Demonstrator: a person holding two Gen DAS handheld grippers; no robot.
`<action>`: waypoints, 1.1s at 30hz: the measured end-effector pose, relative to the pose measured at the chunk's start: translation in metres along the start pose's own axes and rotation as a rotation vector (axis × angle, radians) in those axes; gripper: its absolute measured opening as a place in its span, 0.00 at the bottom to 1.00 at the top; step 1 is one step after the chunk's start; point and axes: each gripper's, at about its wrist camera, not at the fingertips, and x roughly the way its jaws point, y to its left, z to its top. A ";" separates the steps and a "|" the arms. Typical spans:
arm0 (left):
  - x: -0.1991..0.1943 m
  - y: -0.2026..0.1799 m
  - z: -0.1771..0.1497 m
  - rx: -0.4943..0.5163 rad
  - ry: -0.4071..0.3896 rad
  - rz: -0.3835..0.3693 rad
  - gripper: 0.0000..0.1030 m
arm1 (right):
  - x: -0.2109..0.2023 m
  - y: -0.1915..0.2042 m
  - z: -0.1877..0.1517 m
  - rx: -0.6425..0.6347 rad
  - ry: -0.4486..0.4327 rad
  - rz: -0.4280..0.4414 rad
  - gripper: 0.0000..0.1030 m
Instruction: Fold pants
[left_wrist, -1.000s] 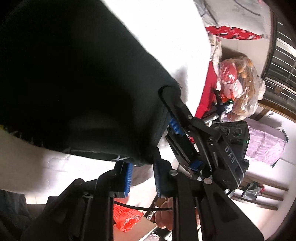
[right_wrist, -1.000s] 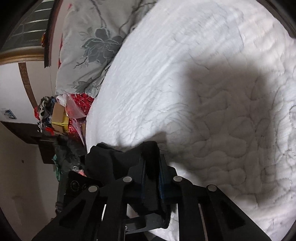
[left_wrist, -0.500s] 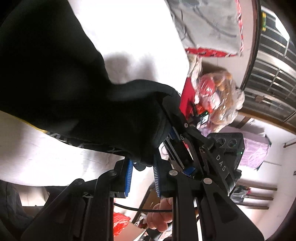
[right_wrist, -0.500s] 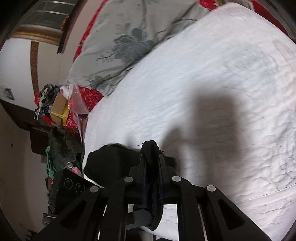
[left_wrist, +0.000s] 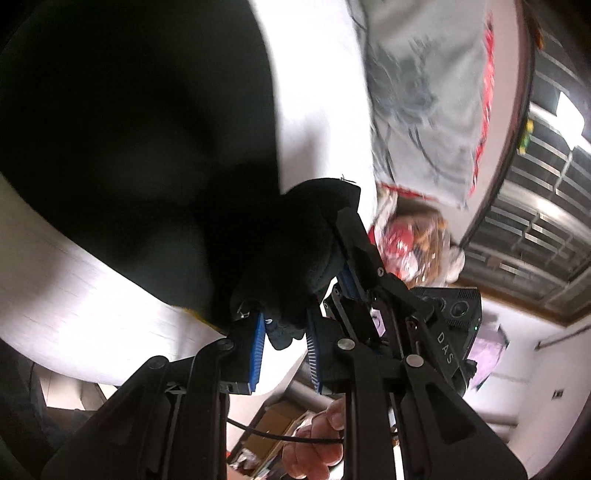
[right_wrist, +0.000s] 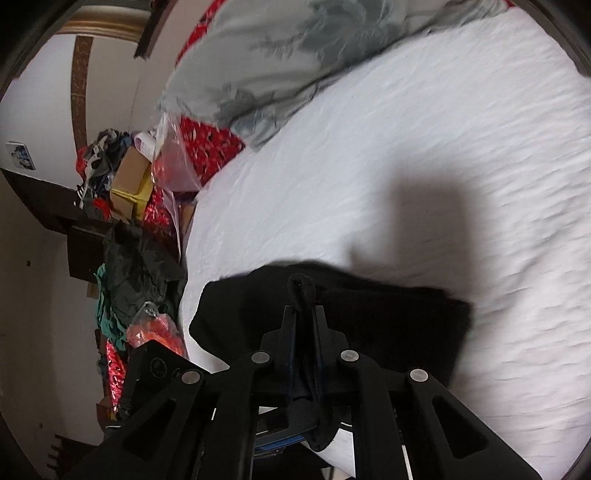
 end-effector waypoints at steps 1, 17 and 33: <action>-0.002 0.005 0.005 -0.015 -0.006 -0.002 0.17 | 0.013 0.004 -0.001 0.004 0.014 -0.001 0.07; -0.023 0.052 0.033 -0.140 -0.011 -0.020 0.20 | 0.055 0.017 -0.016 0.040 0.066 -0.021 0.17; -0.040 0.005 0.008 0.246 -0.151 0.375 0.59 | -0.022 -0.063 -0.101 0.393 -0.017 0.239 0.48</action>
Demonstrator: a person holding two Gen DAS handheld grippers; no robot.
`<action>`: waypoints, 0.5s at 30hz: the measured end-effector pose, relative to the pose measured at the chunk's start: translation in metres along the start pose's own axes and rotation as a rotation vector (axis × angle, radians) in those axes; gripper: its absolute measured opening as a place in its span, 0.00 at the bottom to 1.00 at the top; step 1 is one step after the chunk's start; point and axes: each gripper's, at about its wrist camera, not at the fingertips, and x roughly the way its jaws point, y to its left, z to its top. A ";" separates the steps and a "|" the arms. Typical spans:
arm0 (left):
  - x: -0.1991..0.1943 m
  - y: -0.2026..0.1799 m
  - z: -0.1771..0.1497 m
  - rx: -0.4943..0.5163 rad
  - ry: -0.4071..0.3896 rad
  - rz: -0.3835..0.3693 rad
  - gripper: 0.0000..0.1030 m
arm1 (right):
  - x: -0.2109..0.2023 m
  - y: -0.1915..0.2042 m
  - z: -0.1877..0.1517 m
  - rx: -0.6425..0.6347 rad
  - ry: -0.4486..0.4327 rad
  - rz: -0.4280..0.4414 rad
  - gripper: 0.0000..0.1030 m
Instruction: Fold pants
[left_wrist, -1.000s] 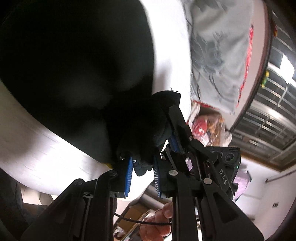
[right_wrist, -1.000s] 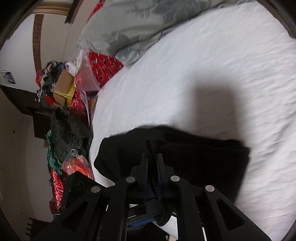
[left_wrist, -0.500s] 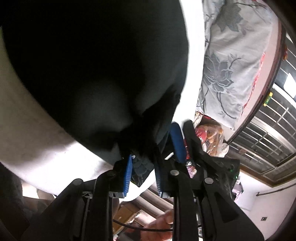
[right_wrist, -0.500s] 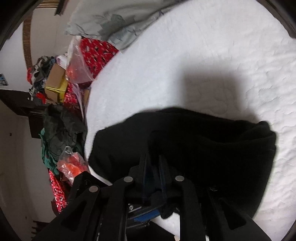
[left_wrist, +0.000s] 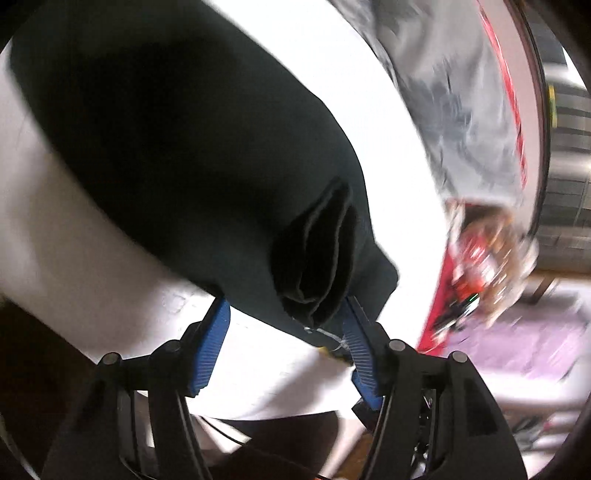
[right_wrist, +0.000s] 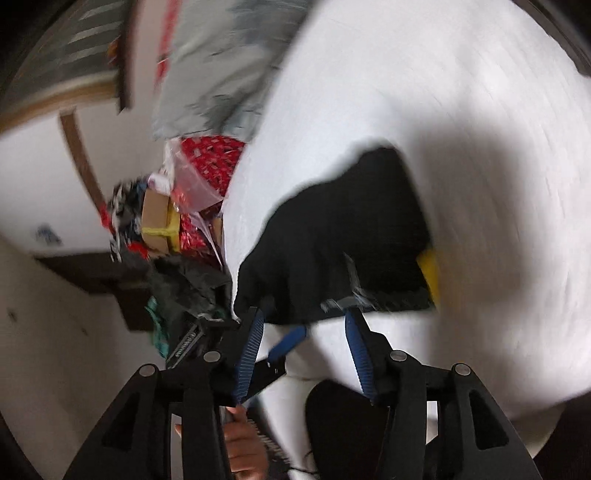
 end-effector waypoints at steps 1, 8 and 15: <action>0.002 -0.007 -0.001 0.039 -0.007 0.030 0.59 | 0.003 -0.010 0.000 0.045 -0.008 0.004 0.48; 0.027 -0.037 0.003 0.282 -0.077 0.285 0.58 | 0.014 -0.040 0.010 0.224 -0.124 0.029 0.42; 0.047 -0.049 0.002 0.370 -0.049 0.329 0.35 | -0.006 -0.039 0.018 0.131 -0.195 -0.028 0.09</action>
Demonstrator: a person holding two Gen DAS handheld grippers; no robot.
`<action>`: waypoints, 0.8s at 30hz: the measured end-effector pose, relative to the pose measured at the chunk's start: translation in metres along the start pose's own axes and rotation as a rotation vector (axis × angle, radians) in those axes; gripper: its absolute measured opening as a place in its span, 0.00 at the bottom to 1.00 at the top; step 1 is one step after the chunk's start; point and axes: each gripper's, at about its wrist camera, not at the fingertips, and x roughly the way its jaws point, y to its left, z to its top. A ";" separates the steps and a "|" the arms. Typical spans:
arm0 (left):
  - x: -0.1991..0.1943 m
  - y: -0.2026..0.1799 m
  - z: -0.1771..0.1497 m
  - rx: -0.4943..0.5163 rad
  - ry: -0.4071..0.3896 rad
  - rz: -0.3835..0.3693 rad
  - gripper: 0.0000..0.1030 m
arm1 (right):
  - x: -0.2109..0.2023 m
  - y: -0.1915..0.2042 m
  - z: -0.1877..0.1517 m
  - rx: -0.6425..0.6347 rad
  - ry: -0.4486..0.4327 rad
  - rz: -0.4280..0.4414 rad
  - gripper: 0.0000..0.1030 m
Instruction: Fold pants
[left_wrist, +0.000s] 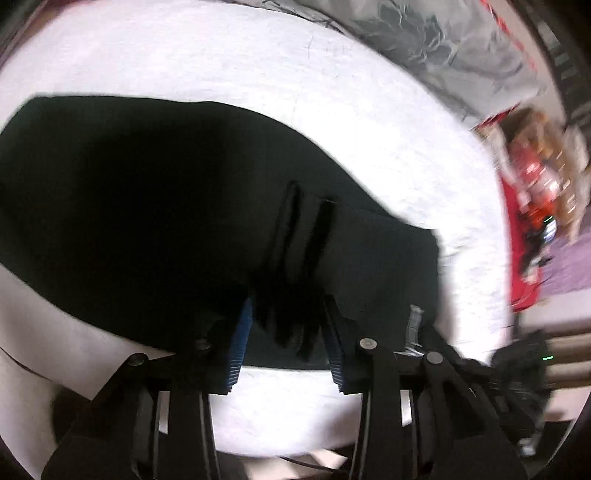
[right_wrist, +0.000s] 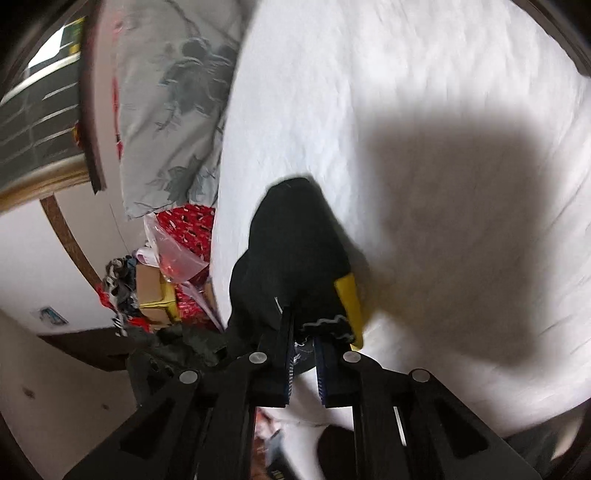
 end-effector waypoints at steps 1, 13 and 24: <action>0.004 0.001 -0.001 0.002 0.002 0.003 0.35 | 0.002 -0.005 0.001 0.013 0.011 -0.014 0.09; -0.028 0.018 -0.016 0.079 -0.042 0.042 0.36 | -0.025 0.005 -0.002 -0.044 0.052 -0.019 0.32; -0.039 0.026 -0.021 0.055 -0.084 0.063 0.36 | -0.019 0.044 -0.004 -0.246 0.014 -0.081 0.35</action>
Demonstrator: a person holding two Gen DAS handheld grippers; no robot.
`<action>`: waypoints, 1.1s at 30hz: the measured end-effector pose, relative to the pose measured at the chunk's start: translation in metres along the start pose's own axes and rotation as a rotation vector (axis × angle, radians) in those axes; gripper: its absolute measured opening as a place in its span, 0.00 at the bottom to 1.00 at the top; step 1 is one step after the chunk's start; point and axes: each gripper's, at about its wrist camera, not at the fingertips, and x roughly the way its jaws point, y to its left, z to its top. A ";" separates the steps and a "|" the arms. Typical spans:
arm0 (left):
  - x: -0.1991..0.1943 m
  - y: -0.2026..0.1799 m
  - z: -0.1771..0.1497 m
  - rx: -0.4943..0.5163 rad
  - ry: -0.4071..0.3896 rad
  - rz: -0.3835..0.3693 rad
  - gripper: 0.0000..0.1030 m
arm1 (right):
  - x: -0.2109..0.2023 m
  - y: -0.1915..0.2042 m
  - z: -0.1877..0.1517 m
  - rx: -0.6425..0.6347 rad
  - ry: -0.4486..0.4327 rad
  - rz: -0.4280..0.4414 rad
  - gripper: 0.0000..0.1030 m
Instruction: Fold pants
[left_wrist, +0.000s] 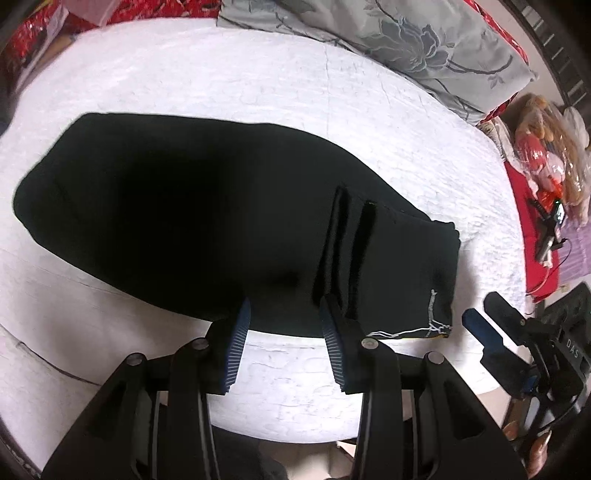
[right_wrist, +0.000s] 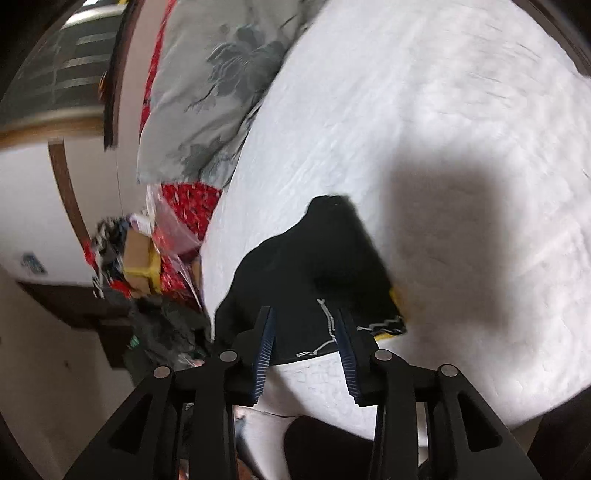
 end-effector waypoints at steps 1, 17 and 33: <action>-0.001 0.000 -0.001 0.004 -0.006 0.010 0.36 | 0.004 0.001 -0.001 -0.007 0.005 -0.011 0.35; -0.021 0.037 -0.002 0.055 -0.104 0.192 0.36 | 0.032 0.062 -0.029 -0.335 0.023 -0.251 0.47; -0.046 0.186 0.058 -0.063 -0.062 0.288 0.50 | 0.104 0.152 -0.104 -0.756 0.069 -0.380 0.61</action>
